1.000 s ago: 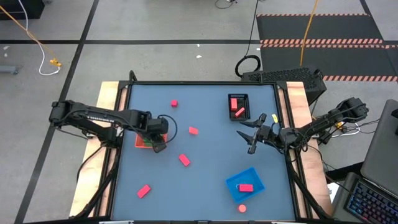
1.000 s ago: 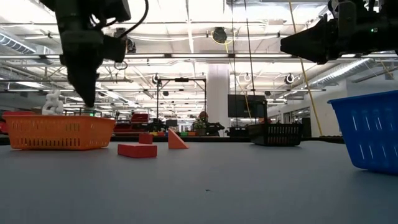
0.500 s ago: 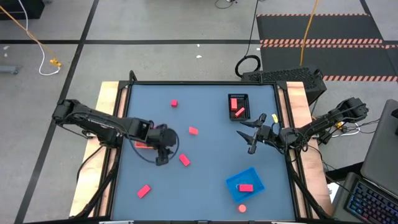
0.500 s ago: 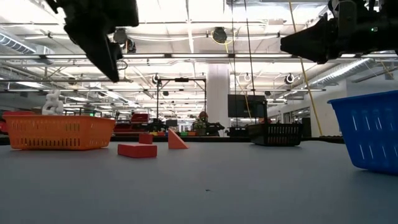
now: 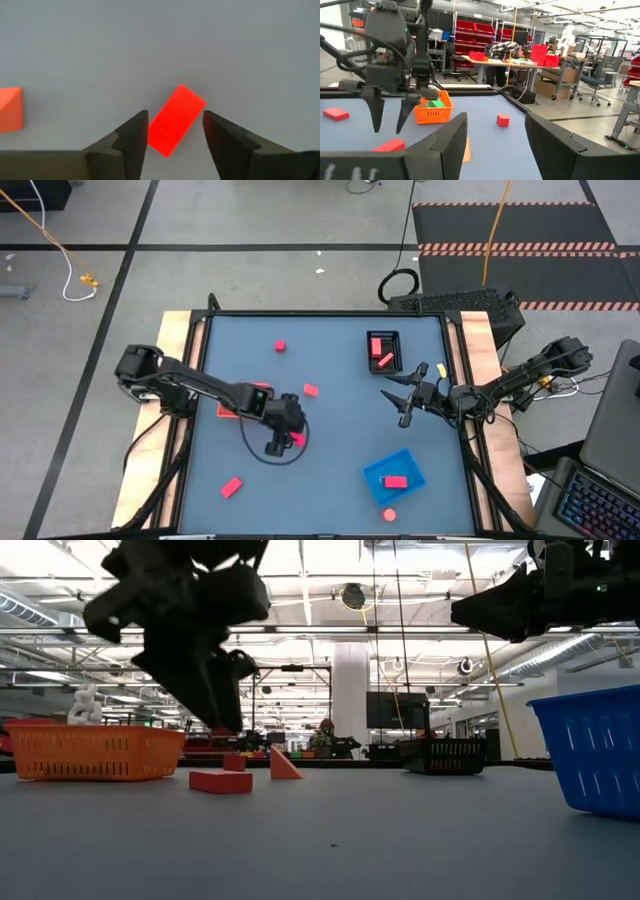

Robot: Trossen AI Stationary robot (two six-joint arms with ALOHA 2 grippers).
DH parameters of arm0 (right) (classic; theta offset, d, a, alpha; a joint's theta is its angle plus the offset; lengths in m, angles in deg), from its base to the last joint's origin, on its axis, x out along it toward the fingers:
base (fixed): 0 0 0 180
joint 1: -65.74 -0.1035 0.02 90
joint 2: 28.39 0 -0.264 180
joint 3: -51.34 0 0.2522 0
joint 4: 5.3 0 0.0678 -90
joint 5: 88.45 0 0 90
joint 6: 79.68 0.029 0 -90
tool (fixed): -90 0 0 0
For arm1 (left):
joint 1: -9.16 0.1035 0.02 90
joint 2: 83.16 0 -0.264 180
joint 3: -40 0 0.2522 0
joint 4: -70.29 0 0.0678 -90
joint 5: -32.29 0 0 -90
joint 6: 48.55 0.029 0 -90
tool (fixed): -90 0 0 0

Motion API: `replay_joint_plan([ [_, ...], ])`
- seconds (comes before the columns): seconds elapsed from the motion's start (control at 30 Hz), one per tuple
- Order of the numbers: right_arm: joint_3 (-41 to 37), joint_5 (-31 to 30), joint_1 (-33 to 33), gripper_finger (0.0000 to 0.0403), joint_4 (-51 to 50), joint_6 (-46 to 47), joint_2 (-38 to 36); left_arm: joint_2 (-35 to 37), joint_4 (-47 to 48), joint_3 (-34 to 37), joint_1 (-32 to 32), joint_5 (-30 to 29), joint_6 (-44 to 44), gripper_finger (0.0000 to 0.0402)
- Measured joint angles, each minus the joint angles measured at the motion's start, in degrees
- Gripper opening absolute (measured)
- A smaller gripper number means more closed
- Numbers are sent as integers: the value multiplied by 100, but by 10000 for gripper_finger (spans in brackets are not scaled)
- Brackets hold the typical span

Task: Sort & place blocks by color
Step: Put the red block into the blue bin

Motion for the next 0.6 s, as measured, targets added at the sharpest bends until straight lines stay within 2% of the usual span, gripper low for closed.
replay_joint_plan([
  [0.33,0,-7,0,196,-11,-109,0,-554,-149,0,-2,-1,710,291],
  [0.47,0,-8,0,196,-56,-110,-1,-814,-237,-2,-2,-113,984,299],
  [0.6,0,-9,0,196,-103,-111,-2,-895,-244,-21,-2,-163,1094,277],
])
